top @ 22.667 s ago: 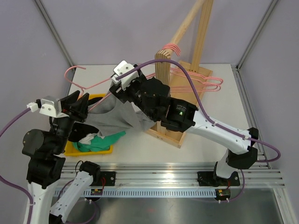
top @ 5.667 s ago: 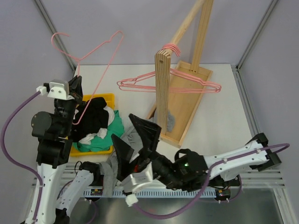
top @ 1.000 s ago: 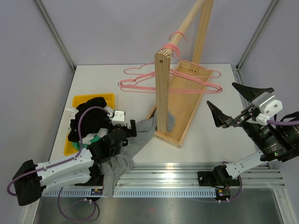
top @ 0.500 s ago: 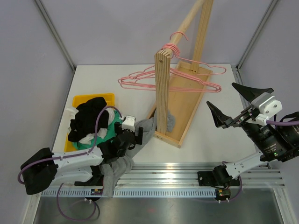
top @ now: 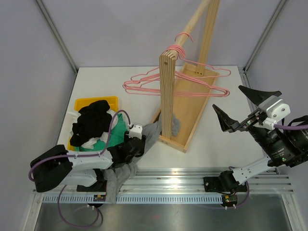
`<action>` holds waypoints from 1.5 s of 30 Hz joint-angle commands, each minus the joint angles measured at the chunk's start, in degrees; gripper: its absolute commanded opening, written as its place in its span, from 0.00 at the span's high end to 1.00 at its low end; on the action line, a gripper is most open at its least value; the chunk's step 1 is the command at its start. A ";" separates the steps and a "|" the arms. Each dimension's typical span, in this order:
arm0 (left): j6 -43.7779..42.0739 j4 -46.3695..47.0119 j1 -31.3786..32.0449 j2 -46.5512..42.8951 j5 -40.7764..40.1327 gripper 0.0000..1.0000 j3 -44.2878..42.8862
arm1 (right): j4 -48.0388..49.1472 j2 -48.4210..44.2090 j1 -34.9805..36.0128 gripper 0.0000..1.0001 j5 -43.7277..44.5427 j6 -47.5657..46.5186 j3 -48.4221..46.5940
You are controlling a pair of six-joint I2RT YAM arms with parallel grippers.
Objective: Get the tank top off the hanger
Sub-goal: Place the tank top into the basket
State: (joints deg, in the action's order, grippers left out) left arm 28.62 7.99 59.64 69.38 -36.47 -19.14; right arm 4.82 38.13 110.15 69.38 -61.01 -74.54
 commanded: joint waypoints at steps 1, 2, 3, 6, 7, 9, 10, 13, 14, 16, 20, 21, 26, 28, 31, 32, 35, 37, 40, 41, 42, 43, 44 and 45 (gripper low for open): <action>4.07 -2.44 0.30 0.40 -2.73 0.44 -1.43 | 0.72 -0.51 0.33 0.01 -0.57 0.28 0.10; 4.07 -2.54 0.30 0.40 -2.64 0.58 -1.26 | 0.72 -0.51 0.42 0.00 -0.57 0.28 0.10; 3.99 -2.45 0.30 0.23 -2.21 0.67 -1.08 | 0.80 -0.51 0.42 0.00 -0.65 0.28 0.10; 3.02 -1.75 0.39 -0.13 -0.98 1.00 -0.90 | 0.89 -0.60 0.42 0.01 -0.65 0.11 0.19; 1.89 -1.05 0.48 -0.56 -0.63 1.00 -0.90 | 0.98 -0.60 0.42 0.00 -0.57 0.11 0.19; -0.39 -0.52 0.92 -1.09 0.78 1.00 -1.43 | 1.16 -0.78 0.42 0.01 -0.57 -0.07 0.28; -0.67 -1.21 1.09 -1.79 0.70 1.00 -1.87 | 1.24 -0.86 0.42 0.01 -0.65 -0.16 0.36; -1.20 -7.62 2.06 -4.77 -0.79 1.00 -5.90 | 1.51 -0.86 0.42 0.01 -0.65 -0.33 0.36; -1.11 -9.81 2.50 -6.00 -2.36 1.00 -6.87 | 1.51 -0.95 0.33 0.01 -0.65 -0.33 0.45; -0.85 -15.09 3.55 -9.25 -3.60 1.00 -9.25 | 1.68 -1.04 0.42 0.01 -0.57 -0.51 0.54; -0.76 -23.61 4.35 -21.70 -6.15 1.00 -12.32 | 2.04 -1.13 0.42 0.00 -0.74 -0.69 0.71; -0.50 -27.20 4.35 -23.75 -6.85 1.00 -12.94 | 2.12 -1.13 0.42 0.00 -0.83 -0.69 0.71; -0.41 -37.94 4.70 -34.30 -9.58 1.00 -19.77 | 2.47 -1.13 0.42 0.01 -0.92 -1.04 0.89; -1.11 -43.48 4.79 -36.51 -13.18 1.00 -23.04 | 2.56 -1.13 0.42 0.01 -1.01 -1.04 0.98; -3.39 -48.76 4.79 -37.65 -19.24 1.00 -30.24 | 2.65 -1.30 0.33 0.01 -1.01 -1.13 1.06; -4.35 -49.47 4.87 -37.83 -20.73 1.00 -33.91 | 2.74 -1.30 0.42 0.00 -1.01 -1.13 1.07; -9.18 -49.92 4.79 -38.27 -27.58 1.00 -39.64 | 2.91 -1.57 0.42 0.00 -1.27 -1.21 1.24; -15.50 -46.68 4.79 -38.80 -28.92 1.00 -41.68 | 3.00 -1.74 0.42 0.00 -1.36 -1.21 1.24; -24.99 -40.70 4.79 -38.36 -28.40 1.00 -45.89 | 3.18 -1.92 0.42 0.00 -1.62 -1.21 1.51; -28.24 -38.16 4.87 -38.01 -27.79 1.00 -47.21 | 3.18 -1.92 0.42 0.00 -1.80 -1.21 1.42; -31.40 -36.74 4.88 -37.66 -27.26 1.00 -49.05 | 3.27 -1.92 0.42 0.01 -1.97 -1.13 1.51; -33.35 -35.42 4.88 -37.05 -26.56 1.00 -50.29 | 3.35 -2.09 0.42 0.01 -1.89 -1.13 1.59; -36.76 -33.24 4.79 -35.74 -25.68 1.00 -51.34 | 3.27 -2.01 0.42 0.01 -1.97 -1.13 1.59; -38.71 -31.91 4.79 -34.85 -25.32 1.00 -53.61 | 3.35 -2.18 0.42 0.01 -2.06 -1.21 1.68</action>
State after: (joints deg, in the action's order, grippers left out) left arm 2.22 -33.69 64.18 31.99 -61.34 -67.55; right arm 6.24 36.47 110.15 68.86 -61.30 -73.03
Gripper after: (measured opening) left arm 0.025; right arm 0.993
